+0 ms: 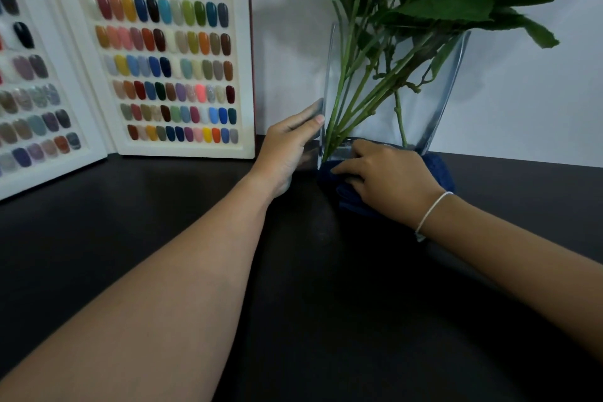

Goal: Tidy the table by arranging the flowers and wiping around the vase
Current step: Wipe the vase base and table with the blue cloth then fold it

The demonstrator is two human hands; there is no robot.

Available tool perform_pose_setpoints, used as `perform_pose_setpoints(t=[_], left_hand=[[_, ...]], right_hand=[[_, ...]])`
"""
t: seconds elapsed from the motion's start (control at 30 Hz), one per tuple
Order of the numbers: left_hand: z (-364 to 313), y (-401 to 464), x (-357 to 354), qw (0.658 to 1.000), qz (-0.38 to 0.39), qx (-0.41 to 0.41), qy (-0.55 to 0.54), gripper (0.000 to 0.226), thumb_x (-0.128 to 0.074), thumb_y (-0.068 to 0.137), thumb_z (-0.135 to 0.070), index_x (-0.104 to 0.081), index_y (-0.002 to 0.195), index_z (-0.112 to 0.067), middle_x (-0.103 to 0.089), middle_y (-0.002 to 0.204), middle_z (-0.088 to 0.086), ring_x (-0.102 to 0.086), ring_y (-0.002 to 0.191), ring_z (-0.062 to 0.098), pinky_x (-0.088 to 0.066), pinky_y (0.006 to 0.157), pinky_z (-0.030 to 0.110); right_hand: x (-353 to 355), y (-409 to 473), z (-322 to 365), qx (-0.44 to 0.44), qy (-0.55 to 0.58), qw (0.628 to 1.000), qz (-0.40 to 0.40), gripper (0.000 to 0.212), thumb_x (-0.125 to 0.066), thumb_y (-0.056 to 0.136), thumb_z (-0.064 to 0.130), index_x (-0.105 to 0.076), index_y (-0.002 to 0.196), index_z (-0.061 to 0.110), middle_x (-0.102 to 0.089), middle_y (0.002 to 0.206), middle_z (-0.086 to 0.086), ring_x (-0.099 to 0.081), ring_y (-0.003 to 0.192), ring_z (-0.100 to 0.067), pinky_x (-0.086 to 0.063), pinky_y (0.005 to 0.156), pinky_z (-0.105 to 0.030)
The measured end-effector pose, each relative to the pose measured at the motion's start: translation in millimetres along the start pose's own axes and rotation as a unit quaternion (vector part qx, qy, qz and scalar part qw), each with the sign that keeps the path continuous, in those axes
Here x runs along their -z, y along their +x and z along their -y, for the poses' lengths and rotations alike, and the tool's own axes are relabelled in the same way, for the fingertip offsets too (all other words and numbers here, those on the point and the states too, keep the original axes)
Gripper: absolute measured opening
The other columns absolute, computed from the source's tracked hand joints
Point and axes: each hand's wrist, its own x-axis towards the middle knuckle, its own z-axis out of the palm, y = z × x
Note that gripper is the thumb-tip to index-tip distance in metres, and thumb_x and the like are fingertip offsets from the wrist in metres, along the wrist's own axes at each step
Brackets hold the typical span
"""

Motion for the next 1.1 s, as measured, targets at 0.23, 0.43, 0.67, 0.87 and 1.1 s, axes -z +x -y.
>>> perform_pose_setpoints(t=[0.23, 0.43, 0.67, 0.87, 1.1], left_hand=[[-1, -1, 0, 1.000, 0.005, 0.000, -0.014, 0.034, -0.057, 0.087, -0.016, -0.057, 0.121, -0.020, -0.062, 0.124, 0.001, -0.060, 0.105, 0.007, -0.054, 0.066, 0.018], [-1, -1, -2, 1.000, 0.002, 0.002, -0.016, 0.034, -0.057, 0.087, -0.017, -0.057, 0.121, -0.020, -0.063, 0.121, -0.001, -0.061, 0.100, 0.003, -0.052, 0.062, 0.015], [0, 0, -2, 1.000, 0.003, 0.000, -0.013, 0.034, -0.057, 0.087, -0.018, -0.058, 0.122, -0.018, -0.065, 0.120, 0.005, -0.065, 0.102, 0.013, -0.056, 0.077, 0.027], [1, 0, -1, 1.000, 0.000, -0.005, -0.010, 0.034, -0.058, 0.086, -0.019, -0.058, 0.120, -0.022, -0.068, 0.112, 0.004, -0.067, 0.097, 0.015, -0.055, 0.072, 0.025], [1, 0, 0, 1.000, 0.010, -0.014, -0.005, 0.033, -0.057, 0.087, -0.016, -0.058, 0.120, -0.019, -0.067, 0.114, -0.003, -0.066, 0.096, 0.004, -0.054, 0.066, 0.019]], right_hand=[[17, -41, -40, -0.089, -0.031, 0.995, 0.039, 0.027, -0.048, 0.089, 0.024, -0.060, 0.112, 0.031, -0.055, 0.103, -0.004, -0.059, 0.085, -0.028, -0.031, 0.054, -0.029], [15, -49, -45, -0.093, -0.005, 0.995, 0.034, 0.025, -0.052, 0.087, 0.016, -0.064, 0.108, 0.021, -0.059, 0.100, -0.011, -0.060, 0.084, -0.033, -0.039, 0.058, -0.033], [2, -8, 1, -0.011, 0.034, 0.999, -0.003, 0.029, -0.045, 0.090, 0.019, -0.059, 0.115, 0.023, -0.058, 0.110, -0.010, -0.058, 0.094, -0.032, -0.045, 0.066, -0.037], [-5, 4, 7, -0.019, 0.022, 1.000, 0.007, 0.029, -0.042, 0.092, 0.021, -0.057, 0.117, 0.024, -0.054, 0.111, -0.008, -0.057, 0.095, -0.029, -0.039, 0.062, -0.033], [7, -34, -36, -0.076, -0.009, 0.997, 0.022, 0.028, -0.044, 0.091, 0.025, -0.057, 0.116, 0.030, -0.055, 0.110, -0.004, -0.059, 0.092, -0.027, -0.033, 0.058, -0.030]])
